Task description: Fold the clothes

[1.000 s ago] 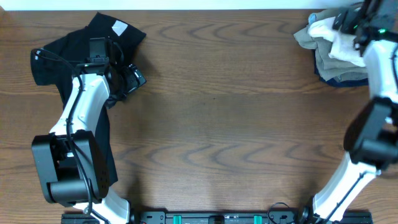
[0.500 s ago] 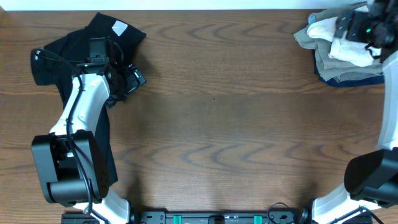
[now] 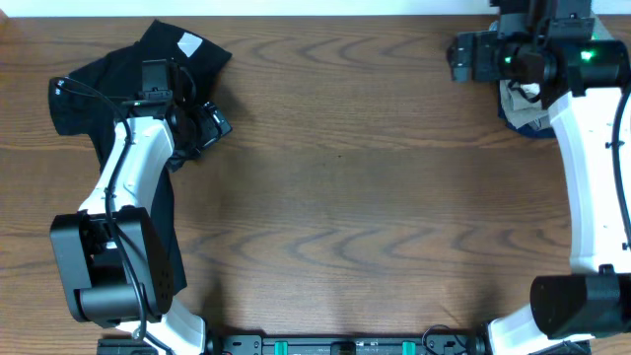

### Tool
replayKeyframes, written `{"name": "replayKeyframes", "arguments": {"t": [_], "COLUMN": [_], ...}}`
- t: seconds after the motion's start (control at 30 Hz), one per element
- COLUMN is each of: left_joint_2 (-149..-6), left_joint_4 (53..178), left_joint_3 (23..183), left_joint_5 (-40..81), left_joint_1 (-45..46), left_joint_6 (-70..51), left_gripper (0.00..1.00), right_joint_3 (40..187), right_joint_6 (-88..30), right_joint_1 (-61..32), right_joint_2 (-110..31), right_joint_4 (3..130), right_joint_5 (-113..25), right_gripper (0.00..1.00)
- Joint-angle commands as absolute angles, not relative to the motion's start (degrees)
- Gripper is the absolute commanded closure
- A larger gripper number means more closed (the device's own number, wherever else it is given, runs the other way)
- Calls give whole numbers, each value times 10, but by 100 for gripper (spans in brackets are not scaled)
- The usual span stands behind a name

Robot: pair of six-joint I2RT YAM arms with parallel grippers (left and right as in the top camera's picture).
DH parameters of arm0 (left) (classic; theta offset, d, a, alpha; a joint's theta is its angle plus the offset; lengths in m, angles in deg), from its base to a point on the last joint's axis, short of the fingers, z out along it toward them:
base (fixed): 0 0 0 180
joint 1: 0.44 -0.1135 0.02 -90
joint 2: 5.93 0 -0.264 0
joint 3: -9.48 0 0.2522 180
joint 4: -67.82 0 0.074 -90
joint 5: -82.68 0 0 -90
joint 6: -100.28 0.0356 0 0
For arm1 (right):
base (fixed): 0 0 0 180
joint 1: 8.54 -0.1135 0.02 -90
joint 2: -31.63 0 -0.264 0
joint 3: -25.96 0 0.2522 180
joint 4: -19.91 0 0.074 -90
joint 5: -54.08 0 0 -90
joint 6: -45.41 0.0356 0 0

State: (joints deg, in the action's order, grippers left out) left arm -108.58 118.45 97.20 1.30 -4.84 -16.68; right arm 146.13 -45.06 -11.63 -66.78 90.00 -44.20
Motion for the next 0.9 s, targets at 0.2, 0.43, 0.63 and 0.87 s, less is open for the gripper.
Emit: {"name": "replayKeyframes", "arguments": {"t": [0.2, 0.43, 0.63, 0.87], "left_joint_2": [-1091, -1091, -1091, -1091], "left_joint_4": [1184, 1184, 1184, 1184], "left_joint_3": [985, 985, 985, 985], "left_joint_5": [10, 10, 10, 10], "left_joint_1": [-50, -50, -50, -50], "left_joint_6": [-164, -164, -164, -164], "left_gripper": [2, 2, 2, 2], "right_joint_3": [1461, 1461, 1461, 1461], "right_joint_6": [-384, -321, -290, -320], "right_joint_1": [-155, -176, -186, -183], "right_joint_2": [-653, -653, -653, -653], "right_joint_4": [900, 903, 903, 912], "right_joint_5": [-444, -461, -490, -446], "right_gripper": [1, 1, 1, 1]}}
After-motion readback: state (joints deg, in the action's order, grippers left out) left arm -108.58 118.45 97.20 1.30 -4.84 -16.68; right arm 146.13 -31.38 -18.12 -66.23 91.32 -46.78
